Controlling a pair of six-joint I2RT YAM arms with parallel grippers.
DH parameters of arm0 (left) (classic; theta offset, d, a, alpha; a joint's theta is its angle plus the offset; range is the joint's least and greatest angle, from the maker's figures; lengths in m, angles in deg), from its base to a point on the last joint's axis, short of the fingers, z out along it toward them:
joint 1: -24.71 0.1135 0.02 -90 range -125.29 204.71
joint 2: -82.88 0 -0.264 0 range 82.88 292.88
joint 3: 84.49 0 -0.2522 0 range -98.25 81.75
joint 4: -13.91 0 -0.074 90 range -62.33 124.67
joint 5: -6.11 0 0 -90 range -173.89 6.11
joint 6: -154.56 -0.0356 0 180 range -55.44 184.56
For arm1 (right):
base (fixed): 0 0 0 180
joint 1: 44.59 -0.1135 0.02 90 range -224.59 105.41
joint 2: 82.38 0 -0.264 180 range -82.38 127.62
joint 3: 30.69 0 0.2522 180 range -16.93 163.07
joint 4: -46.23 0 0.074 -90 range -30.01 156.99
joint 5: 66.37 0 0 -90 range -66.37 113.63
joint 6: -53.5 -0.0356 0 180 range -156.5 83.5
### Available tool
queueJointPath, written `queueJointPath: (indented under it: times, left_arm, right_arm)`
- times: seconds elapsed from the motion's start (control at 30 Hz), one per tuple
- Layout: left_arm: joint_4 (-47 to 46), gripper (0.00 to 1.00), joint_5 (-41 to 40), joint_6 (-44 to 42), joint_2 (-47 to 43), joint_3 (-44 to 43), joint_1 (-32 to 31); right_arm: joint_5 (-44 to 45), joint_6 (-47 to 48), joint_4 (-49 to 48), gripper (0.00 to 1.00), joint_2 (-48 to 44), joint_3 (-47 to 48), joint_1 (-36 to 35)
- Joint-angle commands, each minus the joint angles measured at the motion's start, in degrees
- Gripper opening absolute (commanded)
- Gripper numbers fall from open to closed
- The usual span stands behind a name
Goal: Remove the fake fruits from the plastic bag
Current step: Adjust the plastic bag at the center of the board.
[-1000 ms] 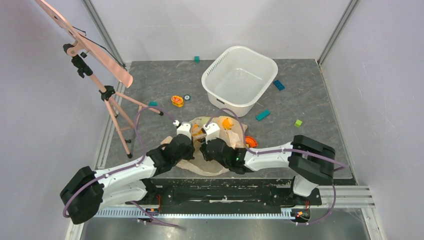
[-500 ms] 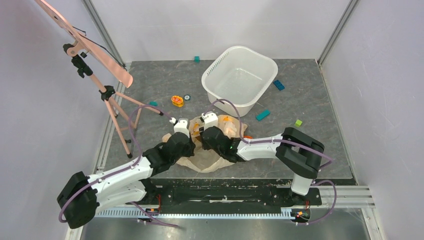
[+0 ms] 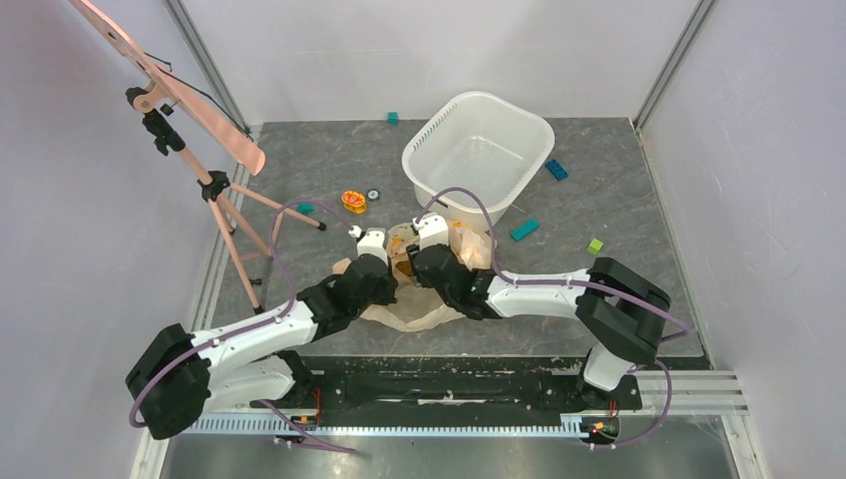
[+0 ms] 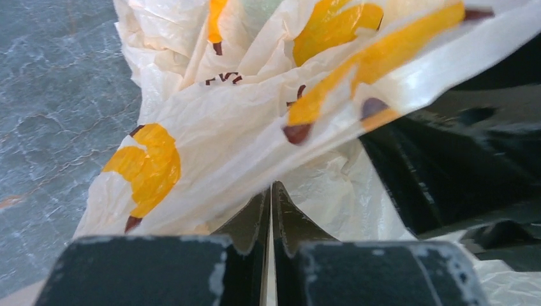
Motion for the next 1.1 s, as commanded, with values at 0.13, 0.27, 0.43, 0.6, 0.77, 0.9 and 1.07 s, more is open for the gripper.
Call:
queueJointPath:
  times: [0.13,0.27,0.43,0.6,0.77,0.9,1.07]
  left_arm:
    - [-8.03,0.06,5.64,-3.37,4.64,-1.17,0.24]
    - [-9.86,0.04,7.78,-3.67,6.97,-1.20,0.15]
    - [-12.09,0.02,9.59,-3.02,9.13,-0.67,-0.18]
    - [-13.44,0.02,10.68,-2.56,10.86,-0.73,-0.37]
    - [-13.67,0.02,10.82,-2.68,11.51,-1.01,-0.45]
    - [-14.01,0.02,10.80,-2.85,12.06,-1.19,-0.46]
    - [-14.94,0.02,11.38,-2.90,13.23,-1.36,-0.46]
  right_arm:
    - [4.55,5.76,0.53,0.52,-5.28,-1.89,3.00]
    - [2.08,6.74,0.59,0.56,-5.23,-2.57,5.32]
    - [2.00,8.07,0.50,0.69,-5.32,-2.97,6.70]
    - [0.52,8.98,-0.34,0.87,-4.31,-2.57,8.05]
    - [-3.18,8.88,-1.64,0.98,-2.57,-1.77,9.89]
    - [-6.76,8.83,-2.34,0.98,-0.98,-1.04,11.19]
    - [-12.01,10.25,-4.13,0.98,0.99,-0.47,11.85]
